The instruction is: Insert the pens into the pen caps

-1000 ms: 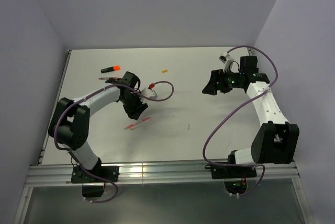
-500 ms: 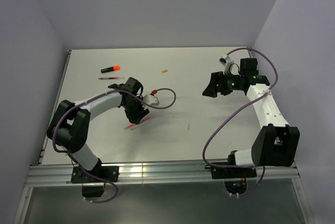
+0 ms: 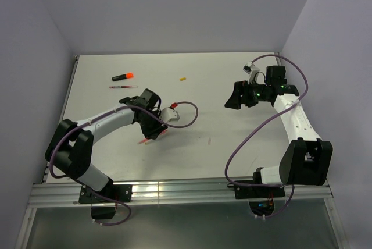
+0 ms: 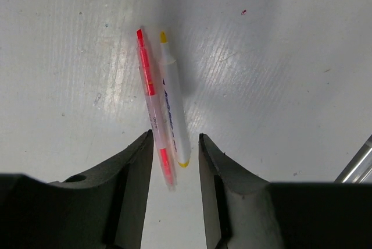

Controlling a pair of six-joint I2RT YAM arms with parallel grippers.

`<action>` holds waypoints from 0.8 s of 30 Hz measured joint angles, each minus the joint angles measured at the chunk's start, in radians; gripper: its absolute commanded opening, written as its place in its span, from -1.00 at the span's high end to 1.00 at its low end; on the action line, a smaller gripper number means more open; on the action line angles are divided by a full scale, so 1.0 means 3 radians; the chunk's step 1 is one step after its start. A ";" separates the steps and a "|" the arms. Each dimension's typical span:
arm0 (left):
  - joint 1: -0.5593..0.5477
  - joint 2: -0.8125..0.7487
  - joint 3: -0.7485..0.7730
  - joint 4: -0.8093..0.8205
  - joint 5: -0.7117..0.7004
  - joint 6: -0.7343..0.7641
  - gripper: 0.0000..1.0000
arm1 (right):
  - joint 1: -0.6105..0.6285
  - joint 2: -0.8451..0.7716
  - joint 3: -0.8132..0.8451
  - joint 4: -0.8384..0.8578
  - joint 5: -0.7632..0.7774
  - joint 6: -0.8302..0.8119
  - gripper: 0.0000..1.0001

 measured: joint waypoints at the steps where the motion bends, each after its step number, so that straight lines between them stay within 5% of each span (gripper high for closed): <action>1: -0.0004 0.0003 0.0000 0.0004 -0.0001 0.0000 0.17 | 0.0000 0.0000 0.0000 0.0000 0.0000 0.0000 -0.89; 24: -0.0111 0.0314 -0.0169 0.0413 -0.0134 -0.0141 0.19 | -0.0005 0.0000 0.0000 -0.0001 0.0001 0.0000 -0.88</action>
